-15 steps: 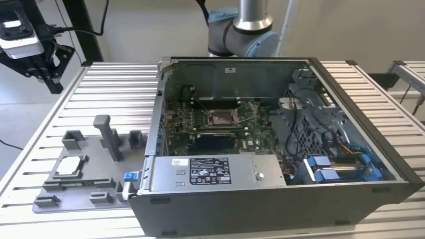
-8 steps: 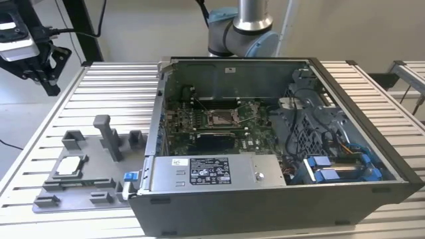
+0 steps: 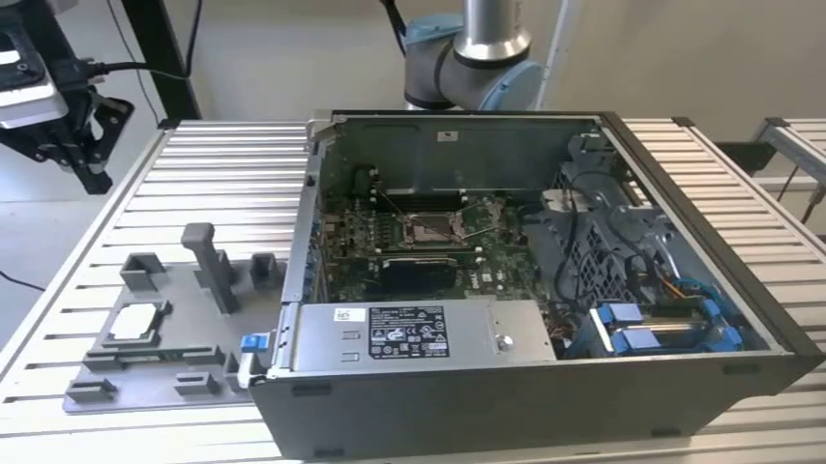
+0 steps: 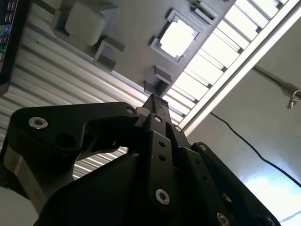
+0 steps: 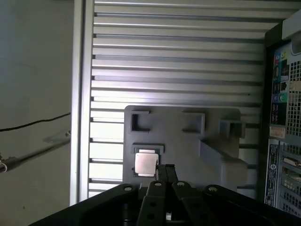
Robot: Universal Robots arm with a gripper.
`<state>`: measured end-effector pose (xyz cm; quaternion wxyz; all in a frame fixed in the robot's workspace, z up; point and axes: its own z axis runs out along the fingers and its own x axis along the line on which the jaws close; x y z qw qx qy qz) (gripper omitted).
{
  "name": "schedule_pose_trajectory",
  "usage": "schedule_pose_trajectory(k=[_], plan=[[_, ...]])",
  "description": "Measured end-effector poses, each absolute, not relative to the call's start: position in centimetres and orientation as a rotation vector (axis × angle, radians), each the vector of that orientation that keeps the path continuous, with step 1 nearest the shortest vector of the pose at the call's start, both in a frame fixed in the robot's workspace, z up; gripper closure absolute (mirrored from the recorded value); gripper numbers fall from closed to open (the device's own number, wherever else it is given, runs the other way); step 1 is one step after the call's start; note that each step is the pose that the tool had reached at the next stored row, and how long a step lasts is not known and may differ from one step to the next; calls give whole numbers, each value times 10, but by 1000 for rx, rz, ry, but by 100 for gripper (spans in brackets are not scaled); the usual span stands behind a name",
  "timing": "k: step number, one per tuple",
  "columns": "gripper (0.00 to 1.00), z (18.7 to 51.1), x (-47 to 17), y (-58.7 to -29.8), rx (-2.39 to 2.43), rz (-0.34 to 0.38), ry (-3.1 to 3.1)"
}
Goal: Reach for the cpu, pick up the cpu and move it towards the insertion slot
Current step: 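Reach for the cpu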
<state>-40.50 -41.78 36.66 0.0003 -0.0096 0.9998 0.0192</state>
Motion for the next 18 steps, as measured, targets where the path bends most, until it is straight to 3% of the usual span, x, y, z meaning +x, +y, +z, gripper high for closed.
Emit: schedule_pose_trajectory(k=[12,18], plan=[[100,365,-406,-448,-30,68,3140],[100,363,-417,-449,-30,68,3125]])
